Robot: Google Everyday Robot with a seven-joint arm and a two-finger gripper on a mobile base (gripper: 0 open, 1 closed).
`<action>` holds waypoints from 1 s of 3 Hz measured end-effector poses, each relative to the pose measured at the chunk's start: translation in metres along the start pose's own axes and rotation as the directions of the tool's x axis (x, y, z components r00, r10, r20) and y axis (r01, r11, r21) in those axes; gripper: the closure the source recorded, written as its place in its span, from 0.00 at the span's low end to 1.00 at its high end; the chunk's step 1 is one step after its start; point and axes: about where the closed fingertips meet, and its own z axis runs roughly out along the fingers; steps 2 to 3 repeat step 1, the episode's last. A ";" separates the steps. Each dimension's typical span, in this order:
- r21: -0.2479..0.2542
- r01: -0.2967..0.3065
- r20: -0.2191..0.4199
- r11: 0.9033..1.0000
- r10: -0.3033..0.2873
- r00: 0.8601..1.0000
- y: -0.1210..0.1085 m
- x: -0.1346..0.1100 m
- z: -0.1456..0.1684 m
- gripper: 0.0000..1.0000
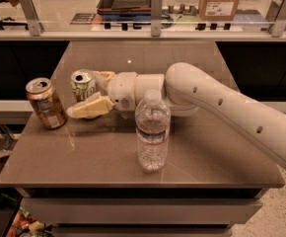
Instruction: Move 7up can near orange can
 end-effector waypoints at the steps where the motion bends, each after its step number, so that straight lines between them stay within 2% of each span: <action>1: 0.000 0.000 0.000 1.000 0.000 1.000 0.000 0.000 0.000 0.00; 3: 0.000 0.000 0.000 1.000 0.000 1.000 0.000 0.000 0.000 0.00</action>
Offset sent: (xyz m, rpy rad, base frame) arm 0.0000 0.0000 0.0000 0.0000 0.0000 0.0000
